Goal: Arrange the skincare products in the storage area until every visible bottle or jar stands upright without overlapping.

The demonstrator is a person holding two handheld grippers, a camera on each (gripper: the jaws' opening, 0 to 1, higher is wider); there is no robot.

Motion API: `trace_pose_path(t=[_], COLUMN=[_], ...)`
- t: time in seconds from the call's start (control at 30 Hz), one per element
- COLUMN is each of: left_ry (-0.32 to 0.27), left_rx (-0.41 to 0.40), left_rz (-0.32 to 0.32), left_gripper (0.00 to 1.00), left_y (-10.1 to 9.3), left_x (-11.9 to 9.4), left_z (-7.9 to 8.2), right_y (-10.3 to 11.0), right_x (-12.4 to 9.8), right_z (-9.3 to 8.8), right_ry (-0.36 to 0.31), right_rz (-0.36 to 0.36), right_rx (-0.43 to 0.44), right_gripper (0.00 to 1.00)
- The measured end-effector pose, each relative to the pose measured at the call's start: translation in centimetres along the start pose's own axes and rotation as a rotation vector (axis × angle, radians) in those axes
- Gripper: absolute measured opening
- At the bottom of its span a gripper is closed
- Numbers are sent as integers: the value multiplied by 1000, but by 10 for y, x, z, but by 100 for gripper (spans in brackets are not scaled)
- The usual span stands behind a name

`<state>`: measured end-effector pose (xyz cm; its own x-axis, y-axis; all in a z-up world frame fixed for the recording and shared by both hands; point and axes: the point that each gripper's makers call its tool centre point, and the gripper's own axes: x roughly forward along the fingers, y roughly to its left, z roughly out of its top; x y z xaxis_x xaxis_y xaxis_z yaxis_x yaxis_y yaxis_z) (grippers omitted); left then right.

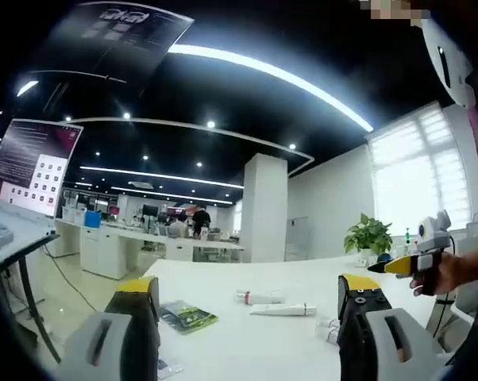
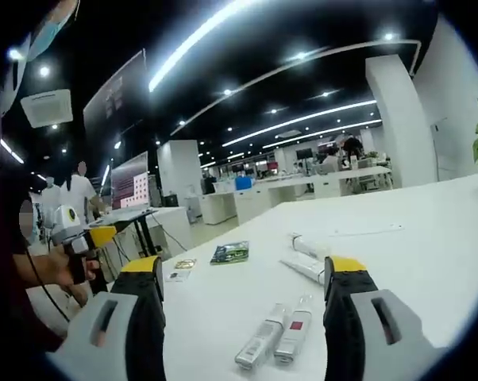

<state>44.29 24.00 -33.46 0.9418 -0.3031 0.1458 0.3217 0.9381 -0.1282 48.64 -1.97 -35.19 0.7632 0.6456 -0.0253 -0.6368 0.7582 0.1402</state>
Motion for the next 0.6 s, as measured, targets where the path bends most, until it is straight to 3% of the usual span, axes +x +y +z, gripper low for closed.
trace_pose_path(t=[0.13,0.6], left_ry=[0,-28], left_rx=[-4,-44], left_rz=[-7,-34], left_gripper=[97,99], left_y=[-2,-9], left_x=[0,0], left_z=[-1,-2], right_y=[-2,0], right_x=[-2,-5], right_z=[-2,-6], right_ry=[9,25], right_rz=[-20,-5], right_rx=[-11,-9], right_gripper=[91,89])
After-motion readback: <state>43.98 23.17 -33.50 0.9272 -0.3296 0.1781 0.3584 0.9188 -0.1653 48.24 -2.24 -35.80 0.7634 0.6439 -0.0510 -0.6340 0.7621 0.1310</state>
